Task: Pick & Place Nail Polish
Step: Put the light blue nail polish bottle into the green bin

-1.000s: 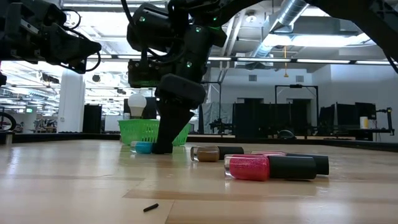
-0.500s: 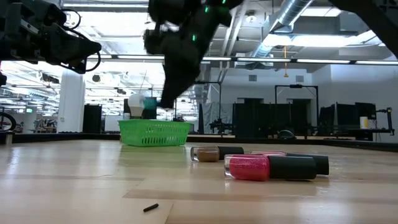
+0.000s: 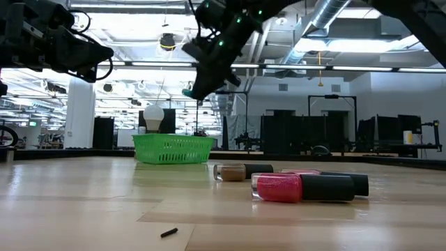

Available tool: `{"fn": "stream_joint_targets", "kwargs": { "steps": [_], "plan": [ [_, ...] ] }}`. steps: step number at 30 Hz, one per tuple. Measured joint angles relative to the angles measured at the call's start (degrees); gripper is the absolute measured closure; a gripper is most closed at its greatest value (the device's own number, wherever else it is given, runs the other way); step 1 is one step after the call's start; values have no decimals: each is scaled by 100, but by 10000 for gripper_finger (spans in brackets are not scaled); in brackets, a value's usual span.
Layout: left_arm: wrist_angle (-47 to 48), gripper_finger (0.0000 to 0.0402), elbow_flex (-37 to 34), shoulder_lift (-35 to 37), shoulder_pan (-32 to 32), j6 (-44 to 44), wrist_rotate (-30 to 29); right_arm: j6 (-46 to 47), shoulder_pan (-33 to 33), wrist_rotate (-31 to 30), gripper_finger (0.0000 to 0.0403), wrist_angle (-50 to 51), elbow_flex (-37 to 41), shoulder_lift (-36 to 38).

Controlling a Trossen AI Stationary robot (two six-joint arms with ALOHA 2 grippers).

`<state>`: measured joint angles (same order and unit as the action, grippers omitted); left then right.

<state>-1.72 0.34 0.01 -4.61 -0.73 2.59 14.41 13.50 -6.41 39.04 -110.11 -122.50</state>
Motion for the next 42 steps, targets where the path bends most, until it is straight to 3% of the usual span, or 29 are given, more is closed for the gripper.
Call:
{"fn": "stream_joint_targets", "kwargs": {
  "steps": [11,32,42],
  "plan": [
    [-2,400,0,0,0,0,1,227,-24,7,363,-48,16,-623],
    [-3,400,0,0,0,0,4,265,-111,-10,362,-184,11,-1096],
    [-3,400,0,0,1,0,2,364,-109,-112,312,-161,5,-1095]
  ]
}}
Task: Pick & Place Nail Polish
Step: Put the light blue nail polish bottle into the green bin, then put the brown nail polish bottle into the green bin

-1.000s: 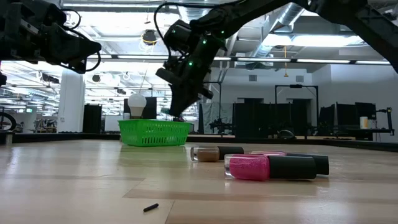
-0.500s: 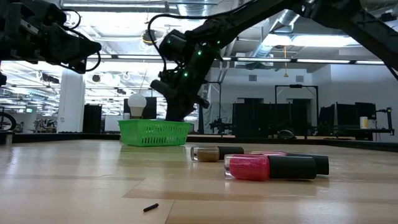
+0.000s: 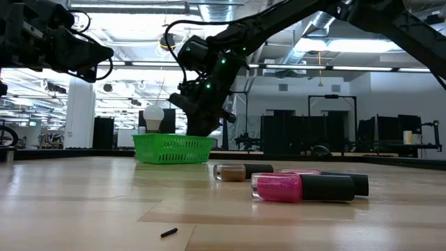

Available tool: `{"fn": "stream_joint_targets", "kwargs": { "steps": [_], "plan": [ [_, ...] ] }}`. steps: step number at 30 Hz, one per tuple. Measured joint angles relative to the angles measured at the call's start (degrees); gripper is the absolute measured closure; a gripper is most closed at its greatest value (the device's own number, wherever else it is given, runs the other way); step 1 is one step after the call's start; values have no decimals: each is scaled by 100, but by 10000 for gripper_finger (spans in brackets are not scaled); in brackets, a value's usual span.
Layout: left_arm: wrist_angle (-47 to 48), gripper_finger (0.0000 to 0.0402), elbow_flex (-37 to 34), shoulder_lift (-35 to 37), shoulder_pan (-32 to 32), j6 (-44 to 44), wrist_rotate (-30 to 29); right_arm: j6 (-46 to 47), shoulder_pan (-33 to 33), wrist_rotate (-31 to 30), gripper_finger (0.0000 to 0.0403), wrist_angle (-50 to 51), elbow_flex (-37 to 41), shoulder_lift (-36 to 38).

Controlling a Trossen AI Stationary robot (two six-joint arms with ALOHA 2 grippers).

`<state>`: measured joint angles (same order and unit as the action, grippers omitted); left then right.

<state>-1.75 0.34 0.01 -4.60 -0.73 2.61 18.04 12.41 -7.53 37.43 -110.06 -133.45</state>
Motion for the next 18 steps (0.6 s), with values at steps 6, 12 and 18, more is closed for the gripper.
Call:
{"fn": "stream_joint_targets", "kwargs": {
  "steps": [6,12,18],
  "plan": [
    [2,400,0,0,-2,0,0,-36,-2,0,287,79,-8,40],
    [2,400,0,0,-1,0,-2,-548,-32,9,228,909,-781,206],
    [2,400,0,0,0,0,-2,-1069,-279,16,183,1838,-1519,520]
  ]
}}
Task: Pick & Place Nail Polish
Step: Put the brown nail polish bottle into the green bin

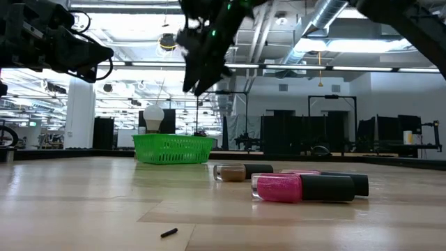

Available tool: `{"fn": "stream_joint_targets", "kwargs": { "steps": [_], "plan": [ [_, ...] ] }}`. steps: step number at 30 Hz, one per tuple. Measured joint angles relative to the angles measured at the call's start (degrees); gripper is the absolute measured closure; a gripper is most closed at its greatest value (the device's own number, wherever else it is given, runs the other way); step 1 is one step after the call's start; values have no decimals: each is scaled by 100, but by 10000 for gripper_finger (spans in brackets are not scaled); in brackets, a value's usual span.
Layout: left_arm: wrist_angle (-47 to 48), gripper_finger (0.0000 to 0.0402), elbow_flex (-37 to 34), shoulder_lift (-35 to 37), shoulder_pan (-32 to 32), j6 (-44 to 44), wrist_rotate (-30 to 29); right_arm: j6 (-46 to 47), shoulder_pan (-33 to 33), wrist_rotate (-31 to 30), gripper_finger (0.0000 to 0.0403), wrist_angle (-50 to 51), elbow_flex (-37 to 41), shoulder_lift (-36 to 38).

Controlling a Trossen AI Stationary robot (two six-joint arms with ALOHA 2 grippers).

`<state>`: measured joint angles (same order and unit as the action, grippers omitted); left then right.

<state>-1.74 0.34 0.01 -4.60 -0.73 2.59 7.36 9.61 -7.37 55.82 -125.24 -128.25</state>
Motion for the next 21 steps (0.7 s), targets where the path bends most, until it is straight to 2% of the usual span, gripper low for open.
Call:
{"fn": "stream_joint_targets", "kwargs": {
  "steps": [5,10,21],
  "plan": [
    [-2,400,0,0,0,0,0,-447,-474,134,178,839,-11,353],
    [-6,400,0,0,-1,0,1,-862,-1029,383,184,1467,118,348],
    [-21,400,0,0,0,0,15,-1101,-1888,689,194,1395,1407,337]
  ]
}}
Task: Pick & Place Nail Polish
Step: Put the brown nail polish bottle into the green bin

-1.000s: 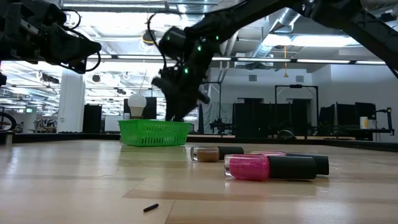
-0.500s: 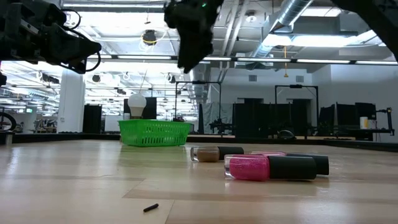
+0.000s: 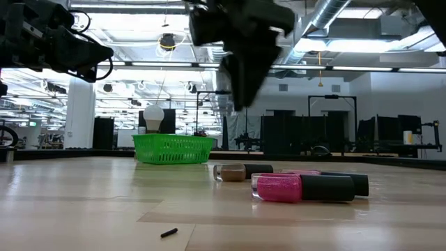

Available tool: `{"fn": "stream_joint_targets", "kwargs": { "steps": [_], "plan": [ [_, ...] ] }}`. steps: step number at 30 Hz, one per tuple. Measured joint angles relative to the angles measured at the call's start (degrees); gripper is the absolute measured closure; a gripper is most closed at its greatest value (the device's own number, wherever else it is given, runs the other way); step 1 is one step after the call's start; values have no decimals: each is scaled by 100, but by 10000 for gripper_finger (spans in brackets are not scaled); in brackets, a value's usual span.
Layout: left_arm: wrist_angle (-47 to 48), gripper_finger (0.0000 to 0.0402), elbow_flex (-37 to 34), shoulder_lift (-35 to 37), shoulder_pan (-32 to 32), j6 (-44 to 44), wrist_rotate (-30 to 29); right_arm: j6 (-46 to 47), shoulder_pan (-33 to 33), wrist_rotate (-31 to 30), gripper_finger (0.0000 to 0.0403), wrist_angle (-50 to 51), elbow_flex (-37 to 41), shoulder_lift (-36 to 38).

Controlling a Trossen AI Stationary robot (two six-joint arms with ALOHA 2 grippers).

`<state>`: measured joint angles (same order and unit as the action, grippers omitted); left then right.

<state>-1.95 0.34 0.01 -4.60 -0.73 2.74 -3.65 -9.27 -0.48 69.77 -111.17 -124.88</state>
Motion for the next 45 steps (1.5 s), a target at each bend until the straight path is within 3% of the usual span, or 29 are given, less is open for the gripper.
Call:
{"fn": "stream_joint_targets", "kwargs": {
  "steps": [6,20,29,45],
  "plan": [
    [-14,400,0,0,0,0,-2,443,-374,351,201,-533,660,-2],
    [-64,400,0,0,0,0,-22,1120,-725,276,241,-1766,1082,-2],
    [-66,400,0,0,0,0,-20,1194,-836,-277,262,-2143,1870,47],
    [-64,400,0,0,-1,0,-17,1378,-707,-265,264,-2575,1947,106]
  ]
}}
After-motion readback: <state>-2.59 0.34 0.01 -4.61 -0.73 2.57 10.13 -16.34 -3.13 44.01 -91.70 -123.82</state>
